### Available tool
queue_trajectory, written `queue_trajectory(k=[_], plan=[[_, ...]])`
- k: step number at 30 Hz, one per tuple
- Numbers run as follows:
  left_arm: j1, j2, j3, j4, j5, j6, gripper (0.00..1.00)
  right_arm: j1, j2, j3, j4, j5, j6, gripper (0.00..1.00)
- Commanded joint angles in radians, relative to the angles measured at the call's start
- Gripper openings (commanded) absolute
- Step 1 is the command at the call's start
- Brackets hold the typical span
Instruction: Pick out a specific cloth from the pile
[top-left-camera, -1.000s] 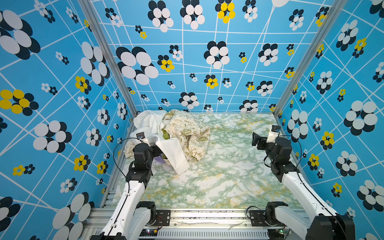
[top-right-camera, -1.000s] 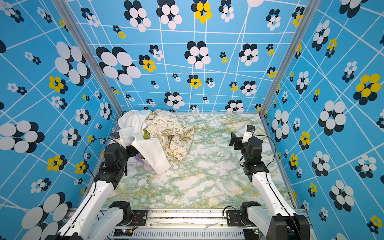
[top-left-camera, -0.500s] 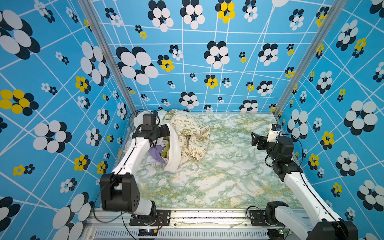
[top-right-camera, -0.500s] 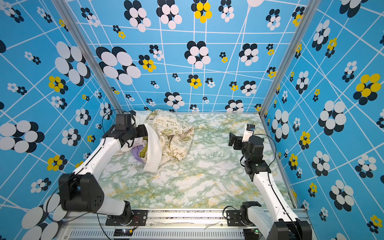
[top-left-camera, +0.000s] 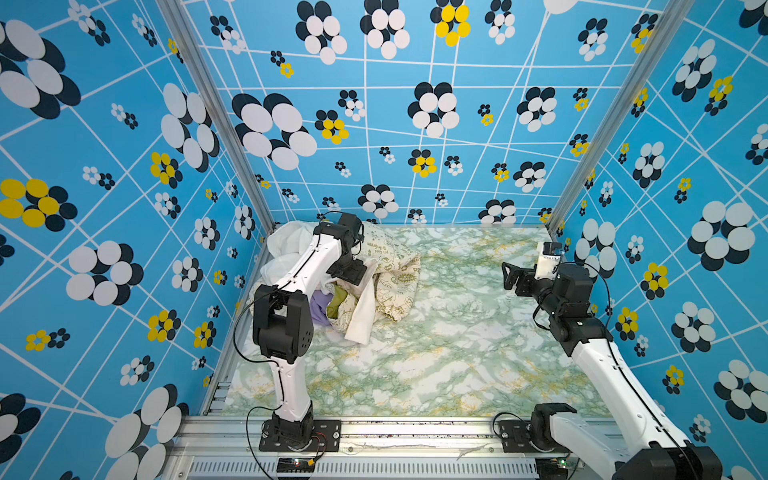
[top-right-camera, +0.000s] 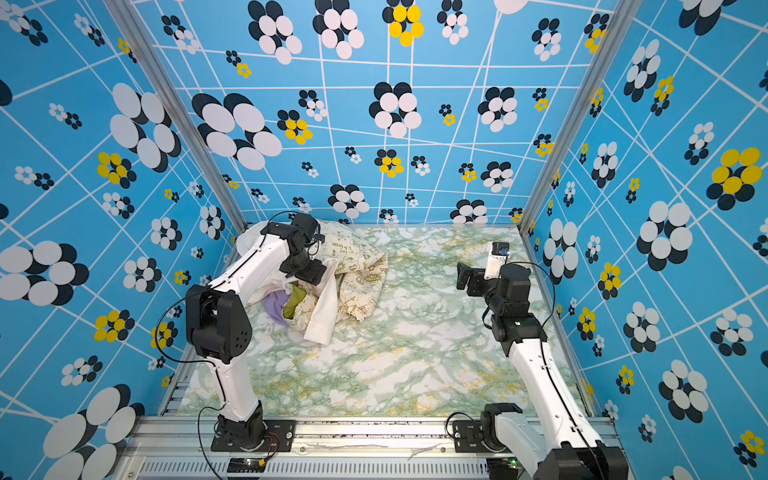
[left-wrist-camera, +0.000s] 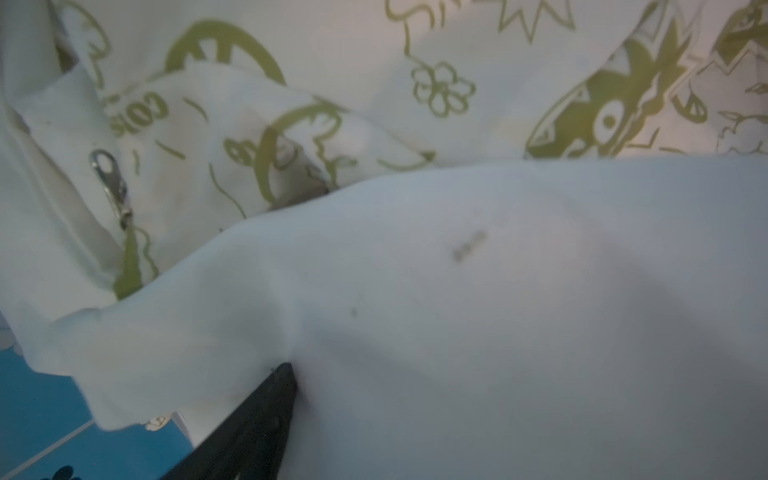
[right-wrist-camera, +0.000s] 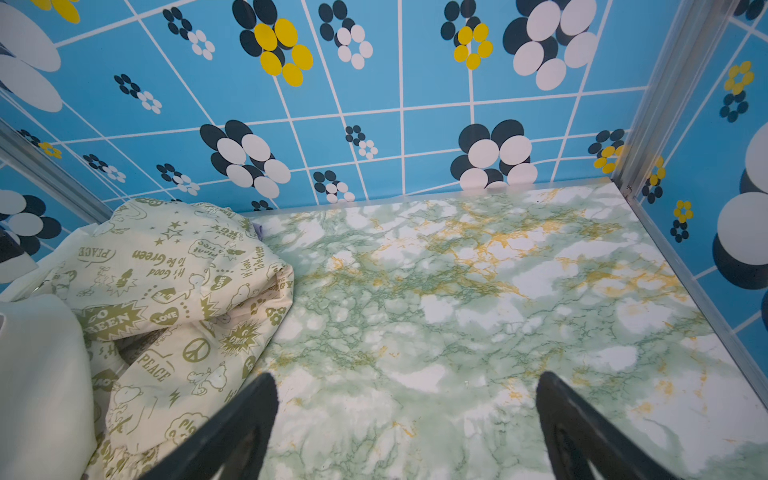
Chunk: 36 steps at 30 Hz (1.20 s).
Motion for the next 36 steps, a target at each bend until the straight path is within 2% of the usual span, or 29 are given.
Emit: queue_trajectory(k=[1,9,12,16,21,25,28,33,36], plan=[[-0.005,-0.113,-0.044,-0.093,0.026,0.028,0.84,0.006,0.016,0.040,-0.039,-0.050,0.014,0.99],[0.026,-0.357,-0.215,0.083,0.138,-0.033,0.95,0.009,0.017,0.048,-0.053,-0.069,0.020,0.99],[0.092,-0.471,-0.307,0.207,0.233,-0.108,0.99,0.010,0.008,0.051,-0.060,-0.073,0.020,0.99],[0.187,-0.651,-0.479,0.407,0.370,-0.251,0.99,0.016,-0.002,0.061,-0.062,-0.086,0.019,0.99],[0.303,-0.793,-0.653,0.542,0.449,-0.398,0.99,0.037,-0.002,0.063,-0.051,-0.123,0.014,0.99],[0.404,-0.834,-0.757,0.595,0.509,-0.493,0.99,0.069,-0.001,0.062,-0.048,-0.146,-0.013,0.99],[0.473,-0.827,-0.808,0.616,0.542,-0.563,0.99,0.136,0.004,0.063,-0.048,-0.156,-0.038,0.99],[0.530,-0.821,-0.888,0.674,0.539,-0.657,1.00,0.181,0.024,0.071,-0.047,-0.163,-0.046,0.99],[0.535,-0.804,-0.934,0.722,0.540,-0.712,0.99,0.200,0.037,0.076,-0.048,-0.162,-0.053,0.99]])
